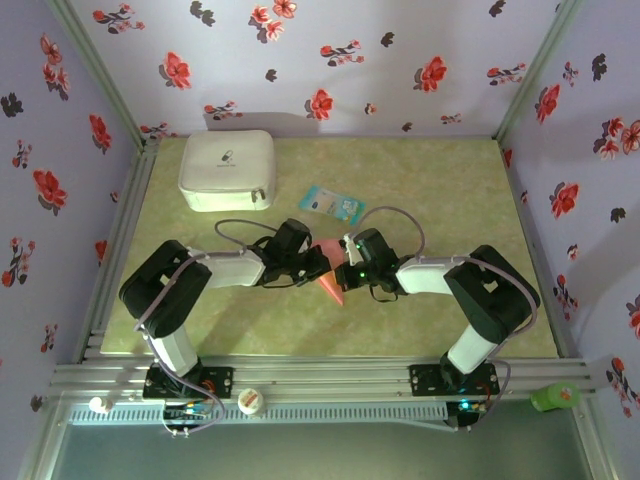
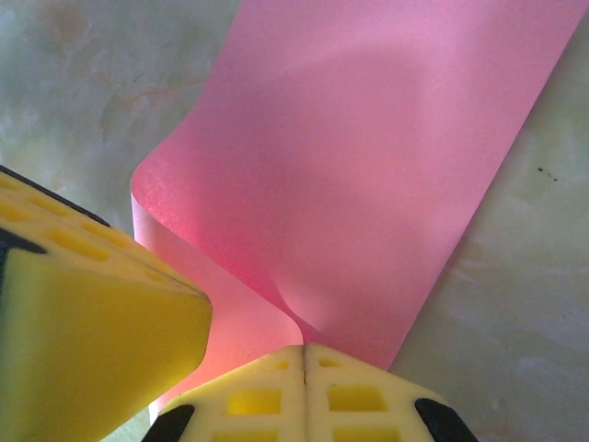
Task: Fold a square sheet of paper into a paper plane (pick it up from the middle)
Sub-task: Third fold the triangle at the center of the table.
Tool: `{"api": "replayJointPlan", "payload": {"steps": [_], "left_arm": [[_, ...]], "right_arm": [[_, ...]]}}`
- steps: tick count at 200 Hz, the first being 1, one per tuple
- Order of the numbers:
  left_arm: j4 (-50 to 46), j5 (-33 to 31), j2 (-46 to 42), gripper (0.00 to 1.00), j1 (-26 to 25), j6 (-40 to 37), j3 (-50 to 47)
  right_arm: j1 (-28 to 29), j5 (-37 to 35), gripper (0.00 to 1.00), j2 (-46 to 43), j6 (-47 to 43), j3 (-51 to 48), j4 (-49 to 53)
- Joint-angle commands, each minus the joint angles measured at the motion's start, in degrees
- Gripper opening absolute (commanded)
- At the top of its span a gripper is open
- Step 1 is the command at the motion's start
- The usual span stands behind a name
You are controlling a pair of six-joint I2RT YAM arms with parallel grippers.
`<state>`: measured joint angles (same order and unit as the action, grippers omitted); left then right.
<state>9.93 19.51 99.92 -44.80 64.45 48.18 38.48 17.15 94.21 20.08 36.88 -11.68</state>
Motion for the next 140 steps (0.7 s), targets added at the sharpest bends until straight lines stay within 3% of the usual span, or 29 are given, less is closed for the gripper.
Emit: {"api": "replayJointPlan", "payload": {"steps": [1,140], "left_arm": [[1.41,-0.57,0.89,0.0,-0.29,0.78,-1.01],[-3.43,-3.36,2.45,0.0,-0.2,-2.09,-3.18]], "right_arm": [[-0.42,-0.76,0.03,1.22,0.57,-0.1,2.1],[-0.42,-0.5,0.05,1.06,0.93,-0.28,1.93]]}}
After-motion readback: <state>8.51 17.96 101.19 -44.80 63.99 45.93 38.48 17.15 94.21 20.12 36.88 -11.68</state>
